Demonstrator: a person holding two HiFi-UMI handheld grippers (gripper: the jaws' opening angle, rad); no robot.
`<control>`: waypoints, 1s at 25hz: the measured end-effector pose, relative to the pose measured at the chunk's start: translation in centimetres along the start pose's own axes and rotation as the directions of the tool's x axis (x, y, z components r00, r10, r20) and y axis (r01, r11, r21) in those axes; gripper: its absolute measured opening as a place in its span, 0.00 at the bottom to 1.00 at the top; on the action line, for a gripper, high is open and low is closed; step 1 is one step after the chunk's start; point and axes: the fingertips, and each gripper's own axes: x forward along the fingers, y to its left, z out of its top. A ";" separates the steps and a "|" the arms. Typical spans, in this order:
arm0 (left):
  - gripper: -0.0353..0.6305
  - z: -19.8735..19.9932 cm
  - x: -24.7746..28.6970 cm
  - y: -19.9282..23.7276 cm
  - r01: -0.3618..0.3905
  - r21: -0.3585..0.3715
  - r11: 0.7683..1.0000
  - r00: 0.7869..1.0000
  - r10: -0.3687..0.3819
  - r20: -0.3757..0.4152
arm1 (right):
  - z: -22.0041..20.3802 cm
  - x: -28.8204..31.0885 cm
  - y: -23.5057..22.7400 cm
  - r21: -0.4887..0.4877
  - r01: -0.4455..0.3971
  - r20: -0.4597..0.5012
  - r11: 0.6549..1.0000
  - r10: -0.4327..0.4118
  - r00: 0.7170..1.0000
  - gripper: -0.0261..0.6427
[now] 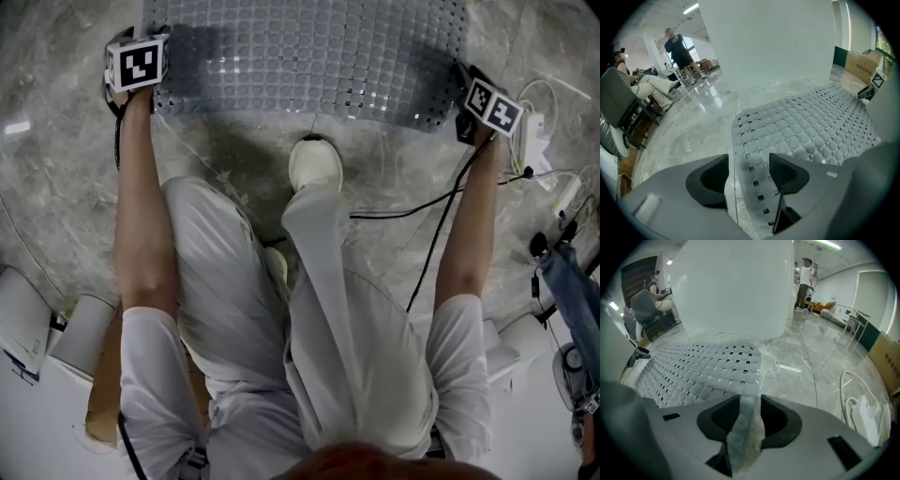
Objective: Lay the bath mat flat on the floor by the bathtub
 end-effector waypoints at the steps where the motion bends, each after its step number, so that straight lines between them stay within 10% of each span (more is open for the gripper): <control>1: 0.46 0.1 -0.1 -0.2 0.008 -0.005 1.000 1.000 -0.008 0.007 | 0.0 -0.4 0.1 -0.004 0.015 0.013 1.000 -0.015 1.000 0.25; 6: 0.42 1.0 -1.7 -0.5 0.032 -0.034 0.999 0.997 -0.030 0.066 | 1.3 -2.2 2.3 -0.001 0.043 0.106 0.999 -0.043 0.993 0.09; 12: 0.05 1.8 -2.7 -1.8 0.106 -0.029 0.994 0.988 -0.102 0.116 | 2.6 -3.0 5.8 0.084 -0.014 0.182 0.996 -0.001 0.983 0.04; 25: 0.05 1.8 -3.1 -5.1 0.242 -0.010 0.970 0.966 -0.240 0.097 | 2.1 -3.0 7.6 0.032 -0.022 0.170 0.999 0.016 0.985 0.04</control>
